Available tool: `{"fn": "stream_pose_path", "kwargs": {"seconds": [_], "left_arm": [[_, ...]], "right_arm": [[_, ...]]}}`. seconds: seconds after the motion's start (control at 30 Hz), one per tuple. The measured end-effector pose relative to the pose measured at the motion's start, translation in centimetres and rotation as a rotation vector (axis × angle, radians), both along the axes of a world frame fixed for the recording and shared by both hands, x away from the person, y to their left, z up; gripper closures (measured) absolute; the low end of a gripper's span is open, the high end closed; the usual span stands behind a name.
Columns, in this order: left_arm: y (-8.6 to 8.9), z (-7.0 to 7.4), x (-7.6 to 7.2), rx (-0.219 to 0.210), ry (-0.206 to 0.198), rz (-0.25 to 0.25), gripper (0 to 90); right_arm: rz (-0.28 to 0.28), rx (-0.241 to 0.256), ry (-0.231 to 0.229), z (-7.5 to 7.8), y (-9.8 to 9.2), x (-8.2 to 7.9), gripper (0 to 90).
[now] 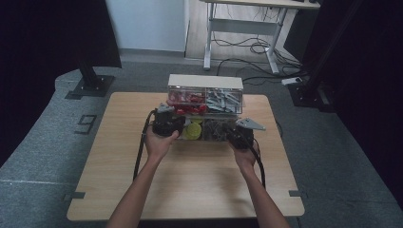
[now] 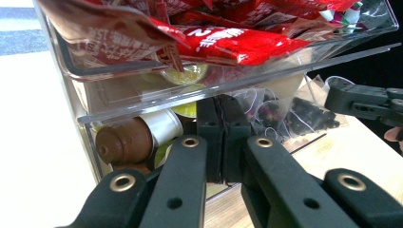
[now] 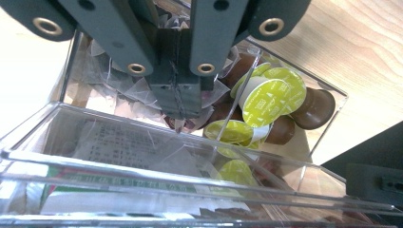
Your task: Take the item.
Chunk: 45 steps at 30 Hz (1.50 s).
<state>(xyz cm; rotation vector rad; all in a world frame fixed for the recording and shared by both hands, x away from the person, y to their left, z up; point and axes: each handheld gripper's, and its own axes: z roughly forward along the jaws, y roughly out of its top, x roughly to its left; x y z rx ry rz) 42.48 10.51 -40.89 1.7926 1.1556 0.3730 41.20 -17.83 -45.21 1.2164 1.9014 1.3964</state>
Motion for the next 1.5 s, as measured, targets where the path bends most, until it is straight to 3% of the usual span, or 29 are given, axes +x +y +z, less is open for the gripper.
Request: {"fn": "stream_pose_path", "kwargs": {"seconds": [0.7,1.5], "left_arm": [[0.0,0.1,-0.1,0.000,0.001,0.001,88.8],[-0.1,0.1,-0.2,0.000,-0.002,0.006,88.9]], "right_arm": [[0.018,0.011,-0.025,1.4,-0.9,-1.1,89.7],[-0.008,0.027,-0.028,1.7,-3.0,-1.9,89.7]]}}
